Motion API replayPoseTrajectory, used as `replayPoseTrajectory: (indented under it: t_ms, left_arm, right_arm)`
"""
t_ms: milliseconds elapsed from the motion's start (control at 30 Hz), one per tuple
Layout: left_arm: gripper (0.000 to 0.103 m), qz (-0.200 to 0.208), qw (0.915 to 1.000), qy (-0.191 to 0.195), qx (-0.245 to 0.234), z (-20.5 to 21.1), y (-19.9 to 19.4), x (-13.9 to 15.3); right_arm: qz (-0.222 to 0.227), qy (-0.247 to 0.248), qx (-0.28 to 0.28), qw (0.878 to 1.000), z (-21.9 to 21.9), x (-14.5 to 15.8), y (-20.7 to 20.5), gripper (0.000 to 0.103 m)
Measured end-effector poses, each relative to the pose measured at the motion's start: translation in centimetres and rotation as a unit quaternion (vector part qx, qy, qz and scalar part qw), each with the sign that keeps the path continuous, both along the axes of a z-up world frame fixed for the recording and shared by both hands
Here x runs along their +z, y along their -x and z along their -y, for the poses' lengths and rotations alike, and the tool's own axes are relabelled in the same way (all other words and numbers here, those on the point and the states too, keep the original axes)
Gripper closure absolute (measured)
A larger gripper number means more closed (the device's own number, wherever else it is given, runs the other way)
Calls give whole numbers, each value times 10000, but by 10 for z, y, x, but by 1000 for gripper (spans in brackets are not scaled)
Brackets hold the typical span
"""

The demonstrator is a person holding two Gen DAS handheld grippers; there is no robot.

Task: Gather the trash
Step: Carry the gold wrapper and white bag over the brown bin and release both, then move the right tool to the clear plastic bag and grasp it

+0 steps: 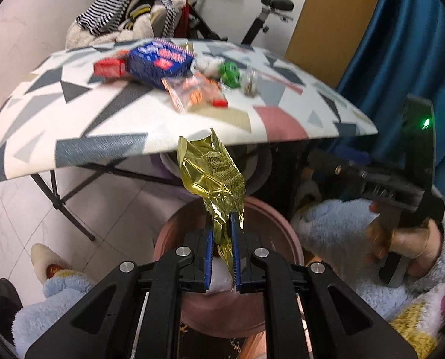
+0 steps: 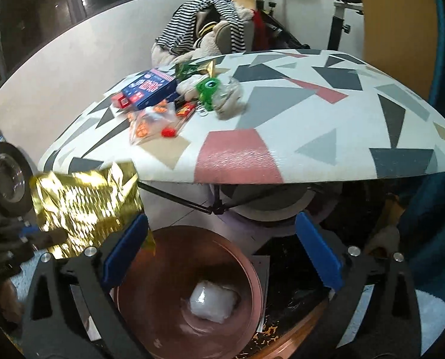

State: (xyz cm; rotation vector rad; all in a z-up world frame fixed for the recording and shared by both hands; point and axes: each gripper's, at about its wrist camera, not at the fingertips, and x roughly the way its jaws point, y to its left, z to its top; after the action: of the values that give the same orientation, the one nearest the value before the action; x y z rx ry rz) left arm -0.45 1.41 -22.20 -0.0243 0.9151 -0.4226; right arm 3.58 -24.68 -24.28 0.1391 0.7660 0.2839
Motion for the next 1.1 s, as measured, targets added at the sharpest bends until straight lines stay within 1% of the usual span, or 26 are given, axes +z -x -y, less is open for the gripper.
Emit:
replayPoseTrajectory:
  t_ms: [433, 467, 500, 533, 567, 600, 633, 700, 733, 800, 867, 900, 1000, 1100]
  left_arm:
    - [91, -193, 9996, -134, -139, 9, -3, -10]
    - [88, -238, 9995, -146, -150, 9, -4, -11]
    - [74, -287, 9994, -151, -153, 10, -5, -13]
    - [62, -319, 9993, -184, -118, 9, -6, -14]
    - [43, -322, 9993, -202, -53, 8, -7, -15]
    - [38, -301, 9994, -185, -9, 7, -7, -14]
    - [37, -274, 9995, -148, 47, 5, -8, -13]
    - [24, -241, 9995, -115, 187, 0, -8, -12]
    - [22, -225, 9994, -84, 241, -3, -8, -11]
    - [13, -171, 9992, -51, 362, -7, -9, -7]
    - [6, -21, 9985, -66, 539, -12, -9, -1]
    - [6, 114, 9979, -23, 641, -17, -8, 5]
    - [6, 330, 9961, 6, 819, -25, -11, 16]
    - [6, 541, 9940, -166, 931, -31, -16, 24]
  right_arm:
    - [-102, -92, -123, 9998, 6, -6, -4, 6]
    - [-106, -96, -128, 9998, 6, -6, -4, 6]
    - [-109, -101, -129, 9998, 6, -6, -4, 6]
    - [-113, -101, -131, 9998, 6, -6, -4, 6]
    - [-117, -97, -137, 9998, 6, -6, -4, 6]
    - [-119, -94, -138, 9998, 6, -6, -4, 6]
    - [-120, -90, -139, 9998, 6, -6, -4, 6]
    - [-123, -88, -145, 9998, 6, -7, -4, 6]
    - [-126, -88, -150, 9998, 7, -7, -4, 6]
    - [-144, -79, -158, 9997, 7, -7, -5, 6]
    - [-181, -62, -183, 9997, 7, -8, -7, 6]
    - [-202, -33, -199, 9996, 7, -8, -9, 6]
    - [-165, 134, -234, 9995, 5, -5, -11, 6]
    - [-112, 275, -186, 9994, 4, 0, -12, 6]
